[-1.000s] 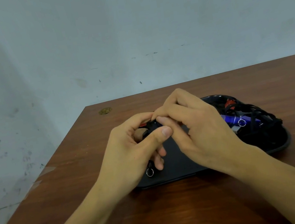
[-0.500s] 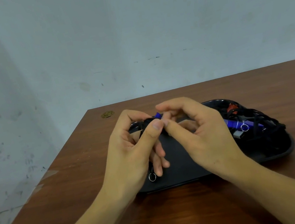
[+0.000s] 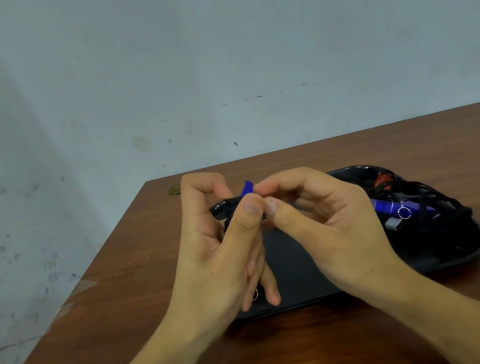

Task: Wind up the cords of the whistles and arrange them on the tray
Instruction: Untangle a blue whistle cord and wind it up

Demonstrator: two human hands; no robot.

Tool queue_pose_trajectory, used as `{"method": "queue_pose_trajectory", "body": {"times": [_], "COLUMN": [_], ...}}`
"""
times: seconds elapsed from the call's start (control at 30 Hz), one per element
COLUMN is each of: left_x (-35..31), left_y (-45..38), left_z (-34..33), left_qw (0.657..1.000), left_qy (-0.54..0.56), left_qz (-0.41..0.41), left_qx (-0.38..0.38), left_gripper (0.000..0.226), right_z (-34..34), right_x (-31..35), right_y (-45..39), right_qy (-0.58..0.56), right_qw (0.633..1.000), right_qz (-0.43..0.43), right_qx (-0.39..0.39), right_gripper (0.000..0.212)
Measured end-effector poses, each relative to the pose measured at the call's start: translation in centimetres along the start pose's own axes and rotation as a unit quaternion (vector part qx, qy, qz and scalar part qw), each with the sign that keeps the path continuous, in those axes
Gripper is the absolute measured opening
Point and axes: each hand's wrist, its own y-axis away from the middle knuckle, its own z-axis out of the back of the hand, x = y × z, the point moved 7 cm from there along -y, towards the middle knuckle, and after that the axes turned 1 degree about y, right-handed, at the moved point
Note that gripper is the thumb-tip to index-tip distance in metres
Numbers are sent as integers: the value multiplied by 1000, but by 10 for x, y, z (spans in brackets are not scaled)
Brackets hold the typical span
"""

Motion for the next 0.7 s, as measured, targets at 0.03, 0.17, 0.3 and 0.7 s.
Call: {"method": "queue_pose_trajectory", "body": {"times": [0.03,0.17,0.3,0.7], "left_x": [0,-1,-4,-2], "left_y": [0,-2,0,2], "left_z": [0,-1,-9,-14], "left_qw": [1000,999,998,997], "left_qy": [8,31,64,73], "left_qz": [6,28,26,33], "left_qx": [-2,-8,1,-5], "left_gripper": [21,19,15,18], "right_z": [-1,0,-2,-5], "right_x": [2,6,9,11], "right_y": [0,0,1,-1], "right_qy": [-5,-5,-11,-7], "right_qw": [1000,1000,1000,1000], "right_qz": [3,13,18,5], "right_qx": [1,-9,-9,-13], "right_gripper": [15,13,16,17]}}
